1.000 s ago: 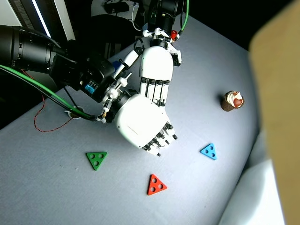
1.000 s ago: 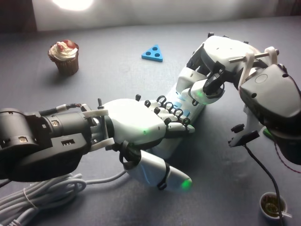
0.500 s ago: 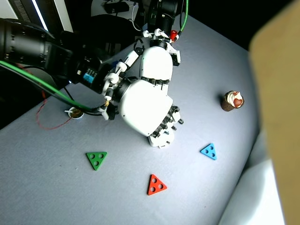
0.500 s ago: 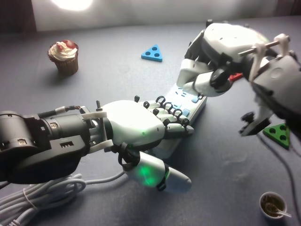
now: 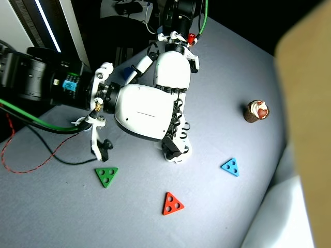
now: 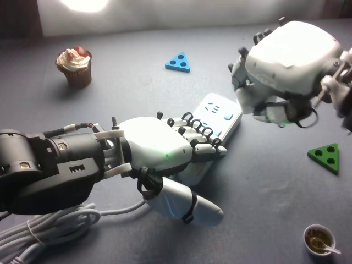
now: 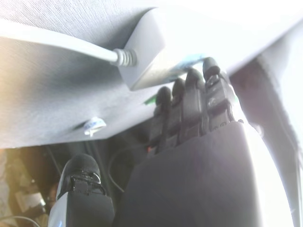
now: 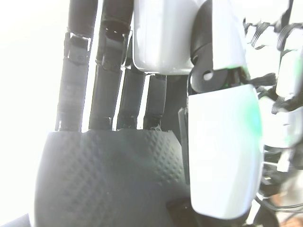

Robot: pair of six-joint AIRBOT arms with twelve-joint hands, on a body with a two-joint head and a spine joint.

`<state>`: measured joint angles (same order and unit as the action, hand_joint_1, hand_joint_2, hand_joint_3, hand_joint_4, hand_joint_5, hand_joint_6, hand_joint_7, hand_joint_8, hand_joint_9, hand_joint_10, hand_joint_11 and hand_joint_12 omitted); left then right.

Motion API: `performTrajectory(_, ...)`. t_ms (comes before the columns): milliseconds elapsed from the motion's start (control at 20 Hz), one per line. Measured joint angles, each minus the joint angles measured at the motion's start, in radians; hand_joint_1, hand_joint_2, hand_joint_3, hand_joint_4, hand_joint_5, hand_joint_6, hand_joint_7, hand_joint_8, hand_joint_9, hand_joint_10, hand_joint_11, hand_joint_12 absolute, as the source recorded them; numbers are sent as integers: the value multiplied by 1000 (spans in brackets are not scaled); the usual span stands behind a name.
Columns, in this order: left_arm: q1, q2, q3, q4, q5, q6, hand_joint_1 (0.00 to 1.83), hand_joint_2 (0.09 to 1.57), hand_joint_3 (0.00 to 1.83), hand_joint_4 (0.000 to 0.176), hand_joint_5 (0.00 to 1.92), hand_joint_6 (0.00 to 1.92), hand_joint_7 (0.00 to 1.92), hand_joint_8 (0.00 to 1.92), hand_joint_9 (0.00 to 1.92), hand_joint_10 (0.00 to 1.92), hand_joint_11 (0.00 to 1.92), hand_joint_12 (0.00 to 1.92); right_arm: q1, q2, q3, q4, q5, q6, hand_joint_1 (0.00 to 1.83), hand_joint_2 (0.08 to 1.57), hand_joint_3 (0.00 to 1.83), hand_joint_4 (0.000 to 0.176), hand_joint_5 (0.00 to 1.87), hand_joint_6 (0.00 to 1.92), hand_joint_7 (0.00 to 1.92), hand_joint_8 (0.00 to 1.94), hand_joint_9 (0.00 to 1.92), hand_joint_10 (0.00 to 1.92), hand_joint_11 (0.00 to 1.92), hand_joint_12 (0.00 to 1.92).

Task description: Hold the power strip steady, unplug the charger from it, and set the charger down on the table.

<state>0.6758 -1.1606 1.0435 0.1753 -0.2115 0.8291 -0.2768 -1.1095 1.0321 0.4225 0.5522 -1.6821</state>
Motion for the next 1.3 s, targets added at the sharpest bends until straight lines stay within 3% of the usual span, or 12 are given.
performTrajectory(50, 0, 0, 0, 0, 0, 0, 0, 1032, 0, 0, 140, 2, 151, 3, 135, 6, 51, 155, -14, 0, 5, -68, -9, 1, 1291, 1021, 0, 0, 1095, 811, 1450, 51, 1144, 398, 865, 800)
performTrajectory(100, 0, 0, 0, 0, 0, 0, 0, 1034, 0, 0, 139, 1, 146, 1, 126, 1, 40, 150, -16, -2, 5, -76, -21, 3, 1272, 1017, 3, 0, 1106, 797, 1454, 65, 1218, 161, 890, 768)
performTrajectory(200, 0, 0, 0, 0, 1, 0, 0, 1036, 0, 0, 149, 5, 149, 2, 128, 2, 50, 154, -34, -5, 6, -80, -43, 5, 1266, 1024, 2, 0, 1082, 837, 1436, 109, 1263, 14, 901, 727)
performTrajectory(350, -2, 0, 0, 0, 1, 0, 0, 1036, 0, 0, 146, 4, 146, 2, 124, 2, 43, 151, -73, -3, 6, -86, -49, 5, 1255, 1048, 3, 0, 1028, 944, 1291, 394, 1262, 0, 910, 714)
performTrajectory(400, -3, 0, 0, 0, 1, 0, 0, 1037, 0, 0, 150, 5, 150, 4, 133, 5, 53, 155, -82, -2, 6, -86, -53, 5, 1251, 1059, 0, 0, 1050, 961, 1211, 488, 1221, 0, 835, 743)
performTrajectory(500, -4, 0, 0, 0, 1, 0, 0, 1043, 3, 0, 161, 8, 165, 9, 152, 12, 73, 162, -91, 6, 4, -80, -53, 5, 1252, 1063, 2, 0, 1066, 967, 1155, 557, 1157, 0, 780, 732)
performTrajectory(550, -4, 0, 0, 0, 2, 0, 0, 1040, 1, 0, 153, 4, 161, 6, 147, 9, 69, 160, -91, 10, 4, -79, -53, 5, 1192, 1074, 0, 0, 1067, 849, 1056, 222, 1119, 2, 753, 714)
performTrajectory(650, -4, 0, 0, 0, 2, 0, 0, 1033, 0, 0, 149, 2, 162, 5, 143, 6, 67, 157, -90, 29, -10, -66, -58, 6, 1179, 1067, 0, 0, 1081, 798, 1069, 23, 1085, 0, 720, 696)
performTrajectory(850, -11, 0, 0, 0, 6, 1, 0, 1038, 0, 0, 152, 3, 162, 5, 146, 6, 65, 155, -90, 66, -34, -51, -85, 21, 1176, 1069, 1, 0, 1071, 814, 1036, 2, 1045, 0, 711, 679)
performTrajectory(900, -15, 0, 0, -1, 11, 1, 0, 1035, 0, 0, 143, 0, 158, 2, 139, 3, 50, 148, -90, 75, -42, -47, -85, 21, 1147, 1039, 0, 0, 845, 298, 927, 0, 954, 0, 655, 647)
performTrajectory(950, -16, 0, 0, 0, 12, 1, 0, 1035, 0, 0, 146, 2, 161, 3, 138, 1, 43, 144, -90, 82, -50, -42, -85, 21, 1121, 1035, 1, 0, 768, 33, 856, 0, 888, 0, 616, 614)
performTrajectory(1300, -19, 0, 0, -1, 15, 1, 0, 1036, 0, 0, 163, 4, 174, 3, 150, 2, 62, 146, -86, 101, -69, -11, -75, 44, 932, 946, 0, 0, 506, 0, 553, 0, 532, 0, 328, 504)
